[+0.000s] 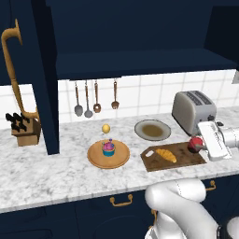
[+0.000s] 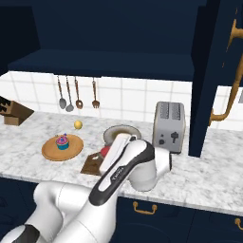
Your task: From the different types of pastries on the counter, select a croissant and place it on the cutting board. Then retrieve a jar of jam from the cabinet and place it alongside the croissant on the cutting board.
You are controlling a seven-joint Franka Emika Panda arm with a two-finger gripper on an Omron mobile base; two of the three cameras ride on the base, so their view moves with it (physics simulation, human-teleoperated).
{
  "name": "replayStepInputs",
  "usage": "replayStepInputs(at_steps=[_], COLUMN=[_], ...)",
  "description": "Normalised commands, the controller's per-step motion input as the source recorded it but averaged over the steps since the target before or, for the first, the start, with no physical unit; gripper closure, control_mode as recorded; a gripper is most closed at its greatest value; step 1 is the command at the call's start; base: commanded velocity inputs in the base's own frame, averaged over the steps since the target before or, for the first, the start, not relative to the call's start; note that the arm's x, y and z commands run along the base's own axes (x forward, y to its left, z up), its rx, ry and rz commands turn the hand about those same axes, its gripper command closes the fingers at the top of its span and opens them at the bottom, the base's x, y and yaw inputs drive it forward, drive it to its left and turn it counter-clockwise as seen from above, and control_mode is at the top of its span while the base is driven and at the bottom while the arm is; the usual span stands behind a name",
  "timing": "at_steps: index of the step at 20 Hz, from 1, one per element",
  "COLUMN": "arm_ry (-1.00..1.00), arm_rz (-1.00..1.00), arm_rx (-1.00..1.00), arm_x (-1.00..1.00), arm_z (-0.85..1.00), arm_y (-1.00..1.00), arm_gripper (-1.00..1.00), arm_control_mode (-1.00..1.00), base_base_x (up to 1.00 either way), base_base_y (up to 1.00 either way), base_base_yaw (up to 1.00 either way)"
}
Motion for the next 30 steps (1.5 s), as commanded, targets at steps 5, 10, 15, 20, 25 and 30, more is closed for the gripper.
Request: replayStepInputs(at_steps=[5, 10, 15, 20, 25, 30], arm_ry=[0.08, 0.08, 0.01, 0.00, 0.00, 0.04], arm_rz=[0.00, 0.00, 0.01, 0.00, 0.00, 0.00], arm_rx=[0.02, 0.07, 0.02, 0.00, 0.00, 0.00], arm_x=[0.51, 0.46, 0.38, 0.30, 0.33, 0.34], arm_z=[-0.35, -0.45, -0.43, -0.35, -0.33, -0.24], arm_y=[-0.14, -0.24, -0.17, -0.08, -0.12, -0.12], arm_gripper=[1.00, 1.00, 1.00, 1.00, 1.00, 1.00], arm_control_mode=[-1.00, -1.00, -1.00, -1.00, -1.00, -1.00], base_base_x=[0.00, 0.00, 0.00, 0.00, 0.00, 0.00], base_base_y=[0.00, 0.00, 0.00, 0.00, 0.00, 0.00], base_base_yaw=[0.00, 0.00, 0.00, 0.00, 0.00, 0.00])
